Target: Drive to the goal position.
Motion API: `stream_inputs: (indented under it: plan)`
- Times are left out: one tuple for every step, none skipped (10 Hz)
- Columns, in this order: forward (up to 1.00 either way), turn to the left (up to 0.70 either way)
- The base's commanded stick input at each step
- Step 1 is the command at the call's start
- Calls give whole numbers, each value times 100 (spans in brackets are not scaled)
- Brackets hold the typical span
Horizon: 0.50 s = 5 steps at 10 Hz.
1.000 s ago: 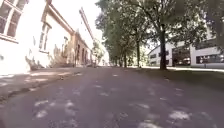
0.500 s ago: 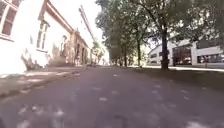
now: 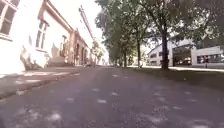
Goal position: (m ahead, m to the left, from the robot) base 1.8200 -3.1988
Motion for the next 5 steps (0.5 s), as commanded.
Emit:
stream_inputs:
  plan:
    - [70, -2]
    - [70, -1]
    - [70, -1]
    - [70, -1]
    - [70, -1]
